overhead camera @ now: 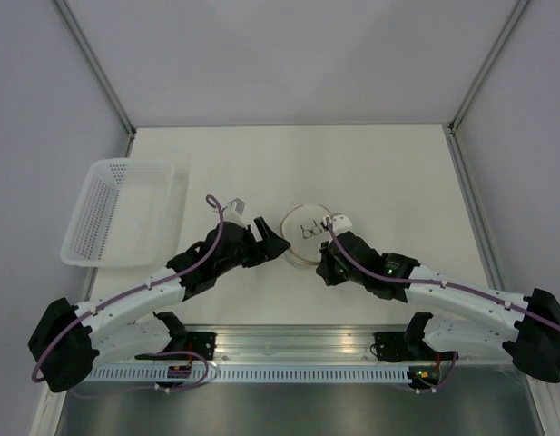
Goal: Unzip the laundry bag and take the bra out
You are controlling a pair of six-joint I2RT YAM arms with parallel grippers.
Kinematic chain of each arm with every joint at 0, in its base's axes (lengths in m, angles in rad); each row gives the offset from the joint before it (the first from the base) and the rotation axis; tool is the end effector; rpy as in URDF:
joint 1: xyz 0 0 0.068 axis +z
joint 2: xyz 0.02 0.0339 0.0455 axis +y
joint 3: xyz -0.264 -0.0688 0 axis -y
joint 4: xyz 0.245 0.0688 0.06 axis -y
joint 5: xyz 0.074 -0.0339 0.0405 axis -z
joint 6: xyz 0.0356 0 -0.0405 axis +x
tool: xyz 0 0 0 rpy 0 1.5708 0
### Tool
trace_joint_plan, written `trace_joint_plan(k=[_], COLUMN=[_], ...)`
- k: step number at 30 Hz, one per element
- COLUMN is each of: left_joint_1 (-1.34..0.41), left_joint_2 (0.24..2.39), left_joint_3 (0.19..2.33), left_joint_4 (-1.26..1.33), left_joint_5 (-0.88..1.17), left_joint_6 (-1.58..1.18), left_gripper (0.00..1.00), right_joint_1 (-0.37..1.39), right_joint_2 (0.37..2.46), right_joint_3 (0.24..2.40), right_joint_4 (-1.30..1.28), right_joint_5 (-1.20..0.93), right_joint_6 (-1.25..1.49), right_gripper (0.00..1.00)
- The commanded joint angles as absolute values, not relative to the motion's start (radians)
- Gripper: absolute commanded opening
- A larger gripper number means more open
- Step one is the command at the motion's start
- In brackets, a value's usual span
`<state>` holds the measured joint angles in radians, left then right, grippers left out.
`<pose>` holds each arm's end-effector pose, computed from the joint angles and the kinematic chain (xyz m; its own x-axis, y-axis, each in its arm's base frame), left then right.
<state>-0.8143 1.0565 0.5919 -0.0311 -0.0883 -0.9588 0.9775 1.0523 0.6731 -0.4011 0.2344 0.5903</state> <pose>0.1618 -0.1668 0.2351 -0.7369 -0.4071 -0.5397 0.1184 0.7083 -0.6959 0.1277 0.1746 0.2314 -0.7243 -0.1057 -0.6814 -0.3744 0.8901 0.2598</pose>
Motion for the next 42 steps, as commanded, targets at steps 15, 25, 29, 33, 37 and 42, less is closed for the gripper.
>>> trace_joint_plan(k=[15,25,29,33,37,42], left_joint_1=[-0.867,-0.867,-0.865,-0.865,-0.865,-0.865], left_joint_2=[1.209,1.075,1.02,1.043,1.114,1.178], left_joint_3=[0.531,0.499,0.497,0.508,0.554,0.641], left_joint_4=[0.287,0.167,0.124,0.135,0.114,-0.03], left_joint_5=[0.069,-0.084,-0.114,-0.046,0.069,0.075], left_joint_6=[-1.112,-1.094,-1.072,-1.04,-0.982,-0.861], left_gripper=[0.2,0.02,0.02,0.02,0.02,0.02], right_joint_1=[0.979,0.979,0.979,0.973,0.95,0.942], right_joint_2=[1.085,1.062,1.112,1.196,1.297,1.373], right_joint_3=[0.621,0.644,0.702,0.75,0.778,0.819], right_joint_4=[-0.083,-0.339,-0.57,-0.656,-0.641,-0.704], right_joint_5=[-0.117,0.052,0.297,0.503,0.584,0.759], right_joint_6=[0.517,0.515,0.578,0.666,0.718,0.782], right_gripper=[0.0,0.0,0.01,0.0,0.0,0.0])
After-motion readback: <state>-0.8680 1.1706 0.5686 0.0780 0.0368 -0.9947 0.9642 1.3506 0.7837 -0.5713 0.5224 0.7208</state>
